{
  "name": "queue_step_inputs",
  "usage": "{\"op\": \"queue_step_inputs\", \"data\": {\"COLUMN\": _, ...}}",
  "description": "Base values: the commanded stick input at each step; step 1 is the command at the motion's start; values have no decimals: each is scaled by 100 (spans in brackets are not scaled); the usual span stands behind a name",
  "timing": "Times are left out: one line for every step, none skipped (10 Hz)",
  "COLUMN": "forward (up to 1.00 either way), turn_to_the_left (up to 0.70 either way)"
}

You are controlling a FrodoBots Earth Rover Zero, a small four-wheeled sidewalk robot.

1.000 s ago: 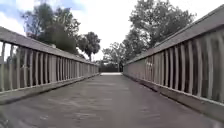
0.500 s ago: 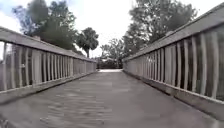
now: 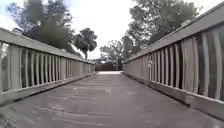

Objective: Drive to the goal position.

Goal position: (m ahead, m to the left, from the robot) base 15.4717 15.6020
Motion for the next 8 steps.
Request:
{"op": "queue_step_inputs", "data": {"forward": 100, "turn_to_the_left": 14}}
{"op": "queue_step_inputs", "data": {"forward": 100, "turn_to_the_left": 27}}
{"op": "queue_step_inputs", "data": {"forward": 100, "turn_to_the_left": 3}}
{"op": "queue_step_inputs", "data": {"forward": 100, "turn_to_the_left": 0}}
{"op": "queue_step_inputs", "data": {"forward": 100, "turn_to_the_left": 0}}
{"op": "queue_step_inputs", "data": {"forward": 100, "turn_to_the_left": 0}}
{"op": "queue_step_inputs", "data": {"forward": 100, "turn_to_the_left": 0}}
{"op": "queue_step_inputs", "data": {"forward": 100, "turn_to_the_left": 0}}
